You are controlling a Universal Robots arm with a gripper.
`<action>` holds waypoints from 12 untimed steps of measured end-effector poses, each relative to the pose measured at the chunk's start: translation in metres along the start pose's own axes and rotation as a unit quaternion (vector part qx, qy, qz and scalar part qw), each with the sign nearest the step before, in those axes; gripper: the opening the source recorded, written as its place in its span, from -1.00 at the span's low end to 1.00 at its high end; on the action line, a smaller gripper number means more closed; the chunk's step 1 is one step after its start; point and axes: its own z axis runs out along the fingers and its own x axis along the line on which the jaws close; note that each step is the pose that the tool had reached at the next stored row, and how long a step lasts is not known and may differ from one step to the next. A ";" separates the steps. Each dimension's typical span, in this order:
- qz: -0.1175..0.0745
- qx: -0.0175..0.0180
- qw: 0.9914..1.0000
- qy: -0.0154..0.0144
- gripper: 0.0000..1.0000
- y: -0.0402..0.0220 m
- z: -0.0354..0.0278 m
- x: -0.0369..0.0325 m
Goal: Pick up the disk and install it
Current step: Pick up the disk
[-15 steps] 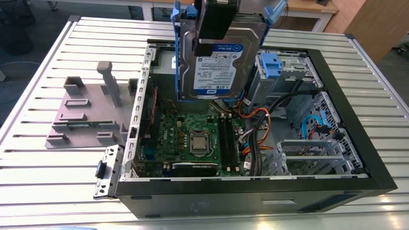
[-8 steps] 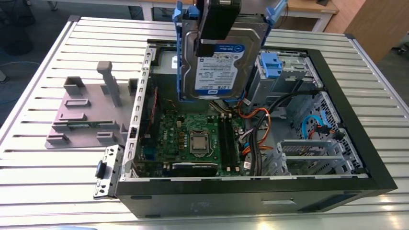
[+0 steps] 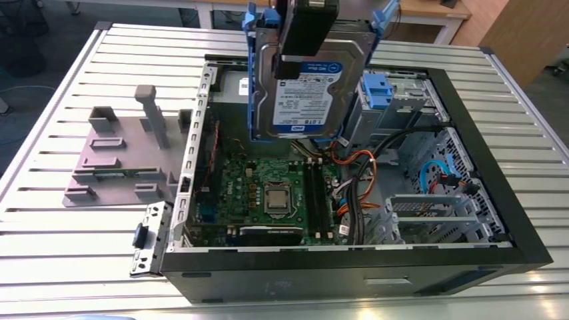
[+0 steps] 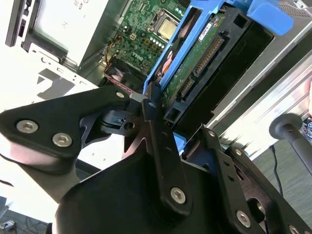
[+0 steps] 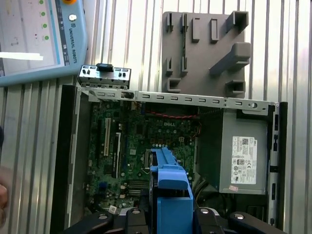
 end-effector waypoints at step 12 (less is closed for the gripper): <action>0.000 0.000 1.000 0.000 -0.26 -0.0026 0.0001 0.0007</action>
